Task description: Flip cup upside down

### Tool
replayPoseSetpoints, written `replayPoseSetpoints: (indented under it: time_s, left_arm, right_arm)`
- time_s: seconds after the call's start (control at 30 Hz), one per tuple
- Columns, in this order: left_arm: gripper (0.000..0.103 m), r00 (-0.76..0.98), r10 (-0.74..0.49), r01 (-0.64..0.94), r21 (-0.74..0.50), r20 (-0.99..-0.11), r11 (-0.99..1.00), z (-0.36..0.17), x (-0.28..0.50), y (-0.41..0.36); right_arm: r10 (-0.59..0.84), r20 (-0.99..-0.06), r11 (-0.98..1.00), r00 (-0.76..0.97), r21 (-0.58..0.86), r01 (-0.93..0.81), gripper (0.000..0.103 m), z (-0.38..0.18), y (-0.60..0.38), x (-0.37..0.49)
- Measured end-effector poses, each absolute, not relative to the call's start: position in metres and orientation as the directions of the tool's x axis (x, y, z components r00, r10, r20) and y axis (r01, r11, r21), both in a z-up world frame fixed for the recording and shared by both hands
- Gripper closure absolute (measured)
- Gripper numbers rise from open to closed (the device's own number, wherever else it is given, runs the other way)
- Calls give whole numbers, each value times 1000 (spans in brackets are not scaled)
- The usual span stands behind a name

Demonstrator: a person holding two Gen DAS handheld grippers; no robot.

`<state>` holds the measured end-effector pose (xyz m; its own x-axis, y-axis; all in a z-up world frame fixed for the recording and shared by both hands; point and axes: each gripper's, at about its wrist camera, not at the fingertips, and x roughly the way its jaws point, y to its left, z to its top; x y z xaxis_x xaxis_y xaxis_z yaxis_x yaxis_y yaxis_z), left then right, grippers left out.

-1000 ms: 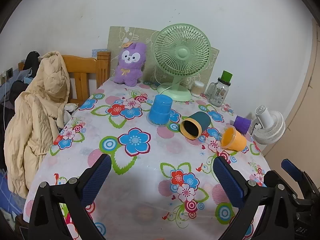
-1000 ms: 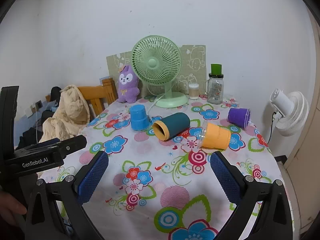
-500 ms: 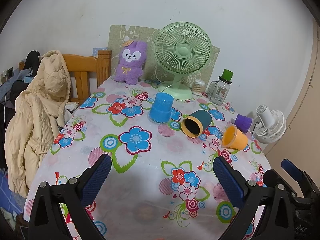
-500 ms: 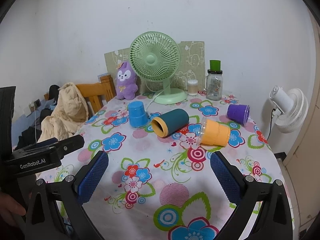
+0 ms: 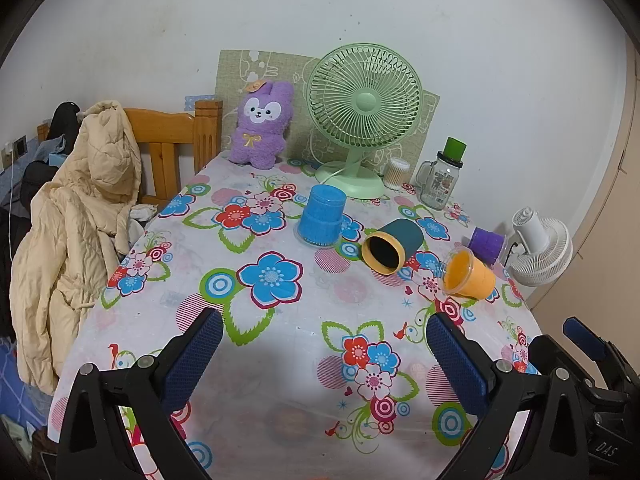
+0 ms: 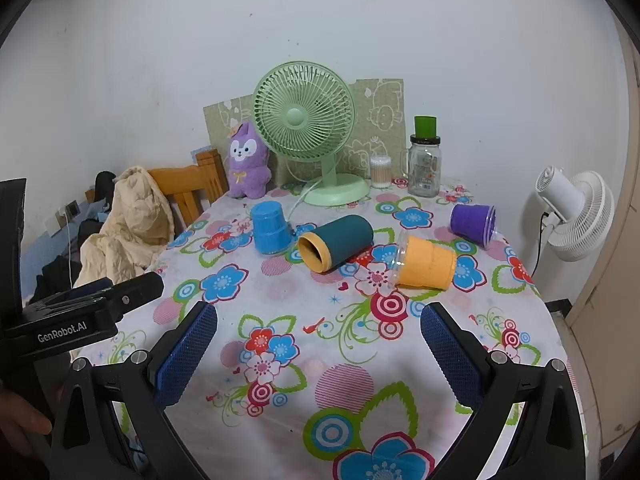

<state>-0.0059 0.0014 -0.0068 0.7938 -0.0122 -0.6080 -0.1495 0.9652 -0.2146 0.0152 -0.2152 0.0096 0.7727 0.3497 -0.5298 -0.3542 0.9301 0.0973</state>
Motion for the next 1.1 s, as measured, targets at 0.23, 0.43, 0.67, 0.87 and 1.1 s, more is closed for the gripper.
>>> replayPoseSetpoints:
  time_s: [0.23,0.43,0.67,0.87,1.1]
  left_arm:
    - [0,792,-12,-150,-215,-610,965,-8,-6,2]
    - [0,782,-18,-146,-211,-623,966,-12,-3,2]
    - [0,759,-13,-155,-201,-651,967,-20,17,9]
    - [0,750,-17,-144,-188,-662,972,-24,43,11]
    - [0,730,-15,-139,-170,-684,976,-32,82,11]
  right_arm:
    - [347,-545,930,763,97,-354,0,7,-215,16]
    - [338,-568,933,750,96,-348,0,5,-211,22]
    - [320,-642,941,697,128,-314,0,2,-207,60]
    - [287,-690,949,664,110,-296,0,-3,-197,99]
    - [265,-719,945,642,62,-320,0,1,-178,159]
